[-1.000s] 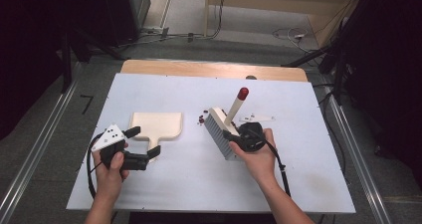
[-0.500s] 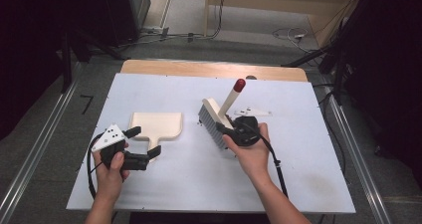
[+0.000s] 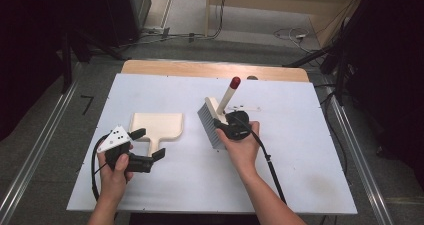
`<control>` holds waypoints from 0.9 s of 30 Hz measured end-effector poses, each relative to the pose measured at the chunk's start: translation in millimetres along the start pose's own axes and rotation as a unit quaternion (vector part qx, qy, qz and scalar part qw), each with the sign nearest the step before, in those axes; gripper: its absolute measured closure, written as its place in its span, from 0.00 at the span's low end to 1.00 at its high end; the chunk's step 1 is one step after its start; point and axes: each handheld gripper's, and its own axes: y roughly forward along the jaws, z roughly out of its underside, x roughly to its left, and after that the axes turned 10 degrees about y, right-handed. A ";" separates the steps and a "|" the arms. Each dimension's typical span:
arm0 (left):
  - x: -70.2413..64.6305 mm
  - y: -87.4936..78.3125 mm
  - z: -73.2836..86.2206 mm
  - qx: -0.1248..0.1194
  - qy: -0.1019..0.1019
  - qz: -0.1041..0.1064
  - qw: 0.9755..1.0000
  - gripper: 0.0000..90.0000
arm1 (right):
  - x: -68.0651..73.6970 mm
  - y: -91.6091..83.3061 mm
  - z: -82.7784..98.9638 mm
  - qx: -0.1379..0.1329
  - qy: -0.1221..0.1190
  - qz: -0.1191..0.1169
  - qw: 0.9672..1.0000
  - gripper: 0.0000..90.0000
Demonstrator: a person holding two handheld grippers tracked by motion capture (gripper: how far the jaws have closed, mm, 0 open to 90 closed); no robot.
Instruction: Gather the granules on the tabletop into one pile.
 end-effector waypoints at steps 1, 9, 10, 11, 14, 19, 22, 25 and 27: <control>0.2 -0.1 0.0 0.000 0.000 0.000 1.000 0.00 | -4.4 -2.0 0.2 -0.002 0.003 0.004 1.000 0.73; -1.6 0.8 -0.5 0.002 0.000 0.000 1.000 0.00 | -33.3 -19.6 4.7 -0.017 0.026 0.022 0.999 0.73; -1.8 1.0 -0.4 0.001 0.000 0.001 1.000 0.00 | -35.6 -21.7 5.5 -0.020 0.025 0.024 0.999 0.73; -1.8 0.9 -0.5 0.002 0.000 0.001 1.000 0.00 | -37.4 -23.7 6.3 -0.022 0.028 0.027 0.999 0.73; -1.5 0.9 -0.3 0.002 -0.001 0.000 1.000 0.00 | -43.8 -28.3 7.6 -0.026 0.031 0.031 0.999 0.73; -1.3 2.0 -0.1 0.002 0.001 0.002 1.000 0.00 | -46.4 -34.9 7.2 -0.032 0.047 0.013 0.998 0.73; -1.5 3.0 -0.6 0.005 0.001 0.002 1.000 0.00 | -35.6 -37.7 3.4 -0.044 0.038 -0.002 0.998 0.73; -1.9 3.1 -1.1 0.004 0.002 0.003 1.000 0.00 | -19.4 -36.0 -2.9 -0.053 0.029 -0.015 0.998 0.73; -1.6 3.2 -1.0 0.004 0.002 0.002 1.000 0.00 | -7.9 -29.8 -7.2 -0.053 0.022 -0.020 0.998 0.73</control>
